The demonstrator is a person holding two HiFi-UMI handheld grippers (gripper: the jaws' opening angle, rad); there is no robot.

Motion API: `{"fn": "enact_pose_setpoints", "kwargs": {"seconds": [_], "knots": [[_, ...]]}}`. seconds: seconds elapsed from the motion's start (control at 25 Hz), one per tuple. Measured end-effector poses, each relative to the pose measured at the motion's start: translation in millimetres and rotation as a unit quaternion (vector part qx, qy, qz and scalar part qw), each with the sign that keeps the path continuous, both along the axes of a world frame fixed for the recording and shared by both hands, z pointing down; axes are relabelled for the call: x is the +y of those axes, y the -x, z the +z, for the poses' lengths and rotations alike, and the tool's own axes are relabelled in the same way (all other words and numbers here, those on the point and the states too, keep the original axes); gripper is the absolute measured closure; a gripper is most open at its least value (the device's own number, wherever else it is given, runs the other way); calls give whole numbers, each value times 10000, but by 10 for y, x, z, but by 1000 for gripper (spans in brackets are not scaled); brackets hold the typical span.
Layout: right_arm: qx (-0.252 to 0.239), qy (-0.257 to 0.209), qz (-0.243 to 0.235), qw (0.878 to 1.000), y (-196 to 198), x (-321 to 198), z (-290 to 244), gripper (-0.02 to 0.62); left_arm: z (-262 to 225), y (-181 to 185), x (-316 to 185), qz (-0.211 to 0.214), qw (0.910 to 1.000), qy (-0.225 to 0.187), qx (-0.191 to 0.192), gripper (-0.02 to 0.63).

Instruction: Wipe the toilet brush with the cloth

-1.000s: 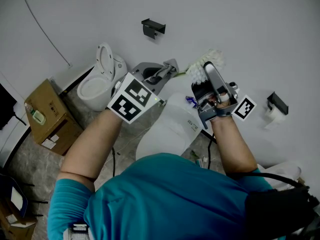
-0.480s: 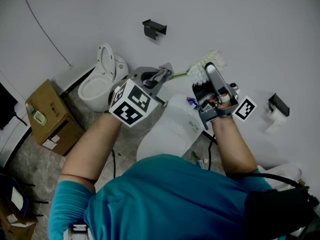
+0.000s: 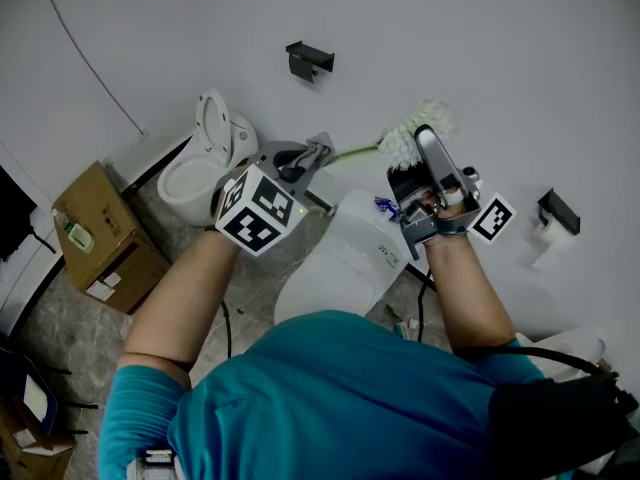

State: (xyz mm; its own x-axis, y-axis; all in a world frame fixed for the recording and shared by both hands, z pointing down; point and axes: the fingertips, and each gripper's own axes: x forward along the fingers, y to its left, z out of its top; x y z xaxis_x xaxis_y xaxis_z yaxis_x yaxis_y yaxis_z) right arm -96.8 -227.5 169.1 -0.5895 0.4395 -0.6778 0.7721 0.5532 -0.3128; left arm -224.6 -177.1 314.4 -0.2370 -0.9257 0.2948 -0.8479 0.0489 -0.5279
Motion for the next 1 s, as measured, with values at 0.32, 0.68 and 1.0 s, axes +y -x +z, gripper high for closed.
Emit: {"fn": "enact_pose_setpoints", "kwargs": {"seconds": [0.32,0.68,1.0], "knots": [[-31,19,23,10000,-14,3,-16,449,170,111,101,-145,9998,111,70,567],[-87,3,34,10000,-31,16,-36,449,362,251,245,-321,9991,241,150,566],[-97,-29,32,9999,-41,47,-67,449,545,368,369,-467,9976,450,250,568]]}}
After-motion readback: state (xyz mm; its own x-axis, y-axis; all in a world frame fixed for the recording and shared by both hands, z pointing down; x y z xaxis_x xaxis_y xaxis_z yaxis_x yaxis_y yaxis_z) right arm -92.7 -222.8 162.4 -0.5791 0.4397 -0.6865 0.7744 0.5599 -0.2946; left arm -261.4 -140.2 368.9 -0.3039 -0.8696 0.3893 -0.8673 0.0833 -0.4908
